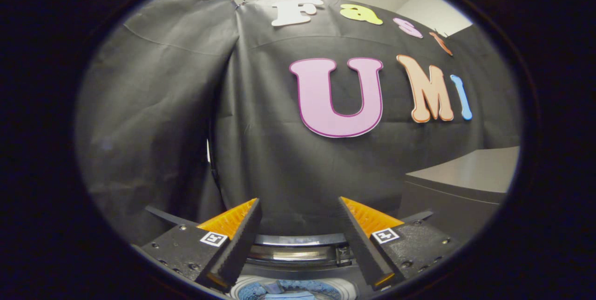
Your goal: Put the clothes into the washing machine and then close the washing machine lid.
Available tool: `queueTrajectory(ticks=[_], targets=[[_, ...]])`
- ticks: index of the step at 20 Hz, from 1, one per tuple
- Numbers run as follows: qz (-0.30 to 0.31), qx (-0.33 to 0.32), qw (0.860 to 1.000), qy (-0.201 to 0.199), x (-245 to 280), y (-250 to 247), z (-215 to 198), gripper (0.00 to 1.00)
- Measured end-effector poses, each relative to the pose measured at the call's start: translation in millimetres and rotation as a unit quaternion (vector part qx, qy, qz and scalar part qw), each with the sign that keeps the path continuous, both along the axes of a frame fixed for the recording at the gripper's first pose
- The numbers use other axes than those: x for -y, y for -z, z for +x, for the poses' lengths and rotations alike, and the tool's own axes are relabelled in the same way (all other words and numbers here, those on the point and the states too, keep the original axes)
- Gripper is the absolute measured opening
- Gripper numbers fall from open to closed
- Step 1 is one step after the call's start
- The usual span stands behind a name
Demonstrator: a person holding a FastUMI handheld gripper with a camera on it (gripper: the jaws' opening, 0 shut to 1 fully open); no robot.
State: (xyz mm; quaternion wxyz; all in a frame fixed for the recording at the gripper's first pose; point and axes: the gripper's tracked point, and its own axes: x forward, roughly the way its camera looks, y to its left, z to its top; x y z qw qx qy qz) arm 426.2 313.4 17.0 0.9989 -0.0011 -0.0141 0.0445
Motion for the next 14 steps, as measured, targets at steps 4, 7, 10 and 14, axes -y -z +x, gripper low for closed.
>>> queueTrajectory(ticks=[4,7,10,14], targets=[[0.000,0.000,1.000,-0.001,0.1,2.1,-5.5,0.97],[0.004,0.016,1.000,-0.008,0.5,1.7,-8.0,0.97],[0.004,0.019,1.000,-0.011,-0.5,3.2,-11.2,0.97],[0.003,0.016,1.000,-0.012,0.3,6.8,-14.7,0.97]])
